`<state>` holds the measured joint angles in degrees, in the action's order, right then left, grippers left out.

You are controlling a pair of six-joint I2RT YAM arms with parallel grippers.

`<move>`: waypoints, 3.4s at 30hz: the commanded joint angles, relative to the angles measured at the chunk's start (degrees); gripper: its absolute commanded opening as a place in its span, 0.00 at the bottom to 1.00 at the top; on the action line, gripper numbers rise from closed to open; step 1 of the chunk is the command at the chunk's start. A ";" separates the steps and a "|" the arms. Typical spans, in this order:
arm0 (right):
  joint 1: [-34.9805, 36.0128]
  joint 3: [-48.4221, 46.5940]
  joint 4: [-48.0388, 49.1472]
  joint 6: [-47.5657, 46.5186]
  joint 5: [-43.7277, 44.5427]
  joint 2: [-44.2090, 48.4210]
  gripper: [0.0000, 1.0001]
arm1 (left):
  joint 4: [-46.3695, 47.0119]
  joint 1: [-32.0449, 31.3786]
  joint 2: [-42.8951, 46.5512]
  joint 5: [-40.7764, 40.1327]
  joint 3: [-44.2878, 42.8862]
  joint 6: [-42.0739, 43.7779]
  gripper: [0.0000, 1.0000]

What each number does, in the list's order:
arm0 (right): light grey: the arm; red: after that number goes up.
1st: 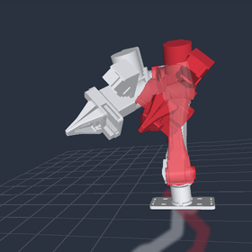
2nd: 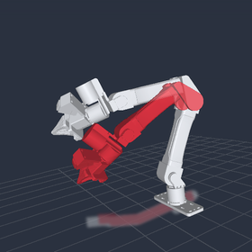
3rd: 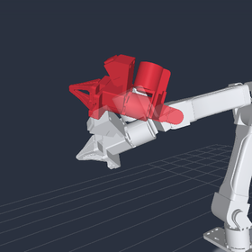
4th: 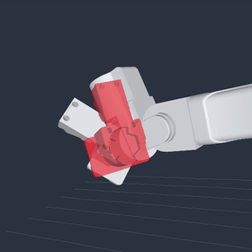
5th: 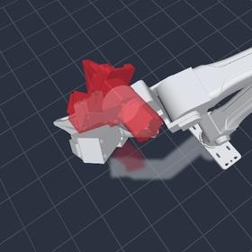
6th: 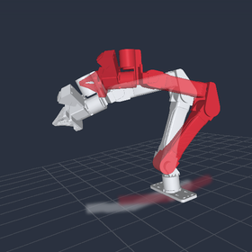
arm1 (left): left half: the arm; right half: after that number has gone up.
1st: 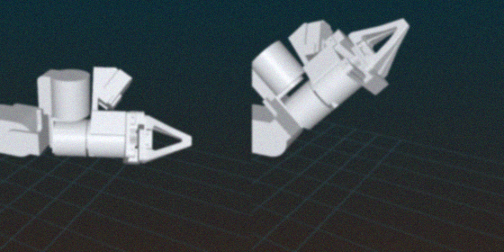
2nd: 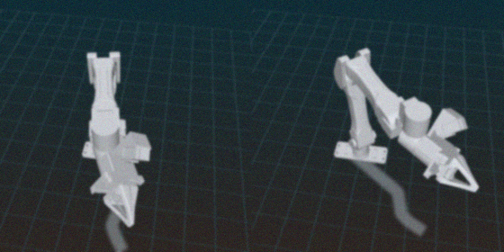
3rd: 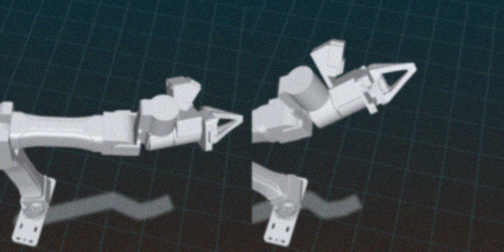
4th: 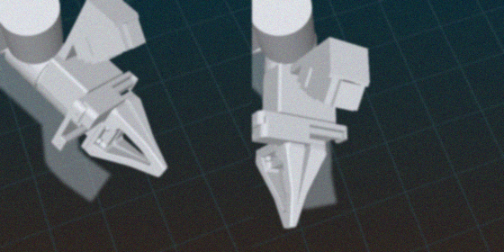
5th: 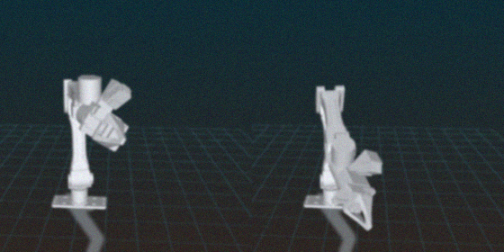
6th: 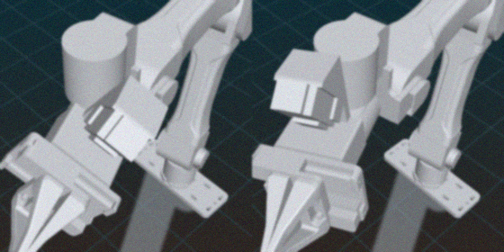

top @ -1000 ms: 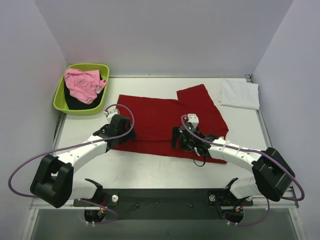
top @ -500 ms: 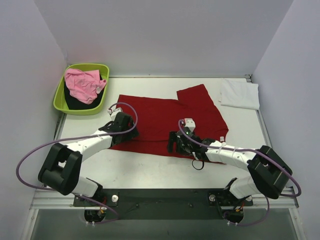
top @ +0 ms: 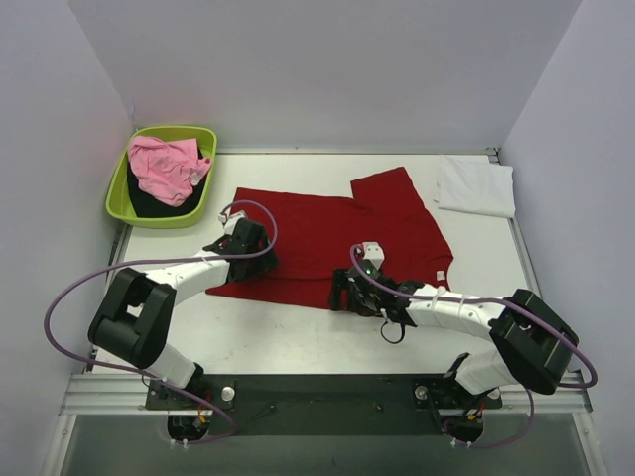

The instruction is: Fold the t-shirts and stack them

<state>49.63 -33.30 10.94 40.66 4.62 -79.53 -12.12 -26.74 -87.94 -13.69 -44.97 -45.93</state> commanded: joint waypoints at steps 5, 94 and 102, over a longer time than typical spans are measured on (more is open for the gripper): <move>1.79 0.43 1.28 0.82 0.74 -0.63 0.74 | 2.63 2.74 -3.37 -0.55 -7.41 2.60 0.86; 4.34 -0.19 0.57 0.73 2.32 -3.35 0.74 | -2.65 0.90 10.68 4.03 2.26 2.43 0.84; 3.73 -0.89 -3.99 -0.23 7.32 1.20 0.74 | -5.54 0.99 12.09 2.80 1.64 2.60 0.84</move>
<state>53.36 -33.32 12.36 41.06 6.87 -81.91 -16.01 -25.82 -78.54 -8.95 -42.41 -44.25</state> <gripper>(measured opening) 0.736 0.835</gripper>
